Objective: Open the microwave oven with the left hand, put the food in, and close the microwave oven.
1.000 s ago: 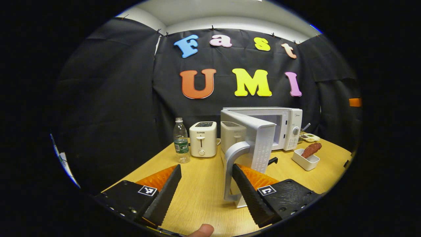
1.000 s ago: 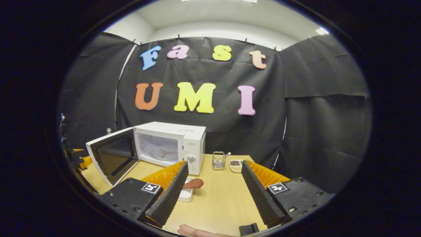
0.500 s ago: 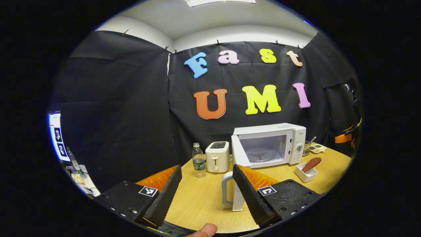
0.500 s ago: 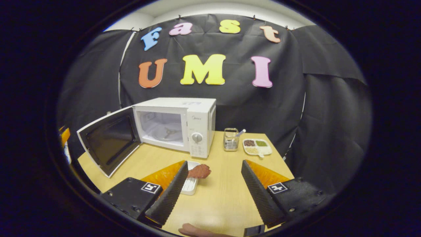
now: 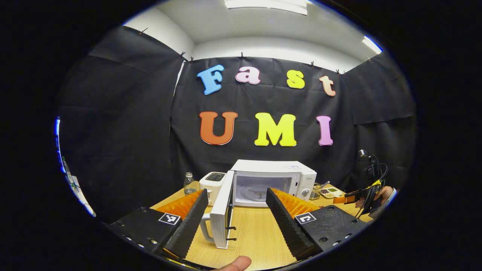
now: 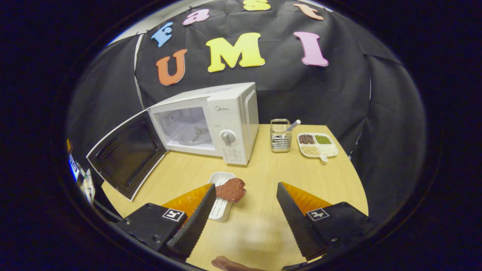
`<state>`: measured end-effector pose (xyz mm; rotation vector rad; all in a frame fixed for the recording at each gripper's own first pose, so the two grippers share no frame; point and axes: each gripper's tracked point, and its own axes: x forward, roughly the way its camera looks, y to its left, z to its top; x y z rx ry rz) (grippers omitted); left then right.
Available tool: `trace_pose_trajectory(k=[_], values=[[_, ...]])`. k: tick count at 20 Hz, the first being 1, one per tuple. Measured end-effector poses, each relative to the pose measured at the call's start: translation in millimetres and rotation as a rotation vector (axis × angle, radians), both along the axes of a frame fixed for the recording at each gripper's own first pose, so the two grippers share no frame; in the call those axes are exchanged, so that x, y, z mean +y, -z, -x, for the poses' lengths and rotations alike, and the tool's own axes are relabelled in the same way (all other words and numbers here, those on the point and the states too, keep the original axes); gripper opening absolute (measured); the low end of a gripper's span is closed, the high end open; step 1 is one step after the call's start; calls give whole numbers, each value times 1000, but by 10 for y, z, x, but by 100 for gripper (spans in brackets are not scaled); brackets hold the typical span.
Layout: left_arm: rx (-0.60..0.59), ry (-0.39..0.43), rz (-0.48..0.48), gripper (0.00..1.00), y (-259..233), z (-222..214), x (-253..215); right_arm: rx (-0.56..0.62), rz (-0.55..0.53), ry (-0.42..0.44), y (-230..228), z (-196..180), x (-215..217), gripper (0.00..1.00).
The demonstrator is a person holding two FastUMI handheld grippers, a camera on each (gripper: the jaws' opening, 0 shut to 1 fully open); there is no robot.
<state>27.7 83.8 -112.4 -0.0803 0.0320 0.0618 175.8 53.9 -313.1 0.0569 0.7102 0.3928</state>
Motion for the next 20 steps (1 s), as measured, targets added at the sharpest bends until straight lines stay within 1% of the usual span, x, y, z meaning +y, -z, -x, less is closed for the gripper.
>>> trace_pose_trajectory(k=[1, 2, 3, 4, 5, 6, 7, 9, 11, 13, 14, 15, 17, 18, 19, 20], values=[[-4, 5, -16, 94, -22, -12, -59, 35, -27, -18, 55, -40, 29, 93], [-8, 8, -30, 94, -37, -32, -106, 73, -55, -31, 135, -68, 59, 85], [-6, 8, -43, 94, -46, -51, -151, 111, -82, -41, 210, -99, 91, 84], [-1, 4, -53, 94, -36, -74, -174, 152, -107, -58, 293, -119, 137, 94], [3, -1, -58, 94, -15, -108, -190, 192, -134, -69, 372, -141, 178, 93], [10, 0, -56, 94, 0, -134, -218, 231, -163, -82, 445, -149, 224, 79], [22, 5, -51, 95, 38, -159, -238, 268, -191, -87, 512, -170, 263, 77], [51, 16, -33, 95, 140, -189, -267, 325, -245, -85, 615, -197, 325, 70], [70, 16, -28, 95, 181, -204, -231, 358, -282, -75, 707, -272, 360, 65], [85, 2, -32, 95, 244, -226, -182, 395, -322, -78, 750, -248, 416, 52], [93, -5, -31, 95, 271, -234, -158, 403, -350, -74, 740, -220, 469, 38], [99, -10, -29, 95, 291, -232, -135, 404, -355, -96, 667, -170, 506, 24], [104, -17, -21, 95, 309, -255, -85, 341, -289, -112, 571, -126, 460, 4], [104, -17, -14, 95, 322, -243, -70, 296, -236, -122, 508, -92, 439, 12], [103, -15, -7, 95, 328, -237, -50, 248, -188, -128, 425, -62, 432, 2], [102, -11, -1, 95, 328, -223, -56, 196, -144, -134, 327, -15, 447, 12]])
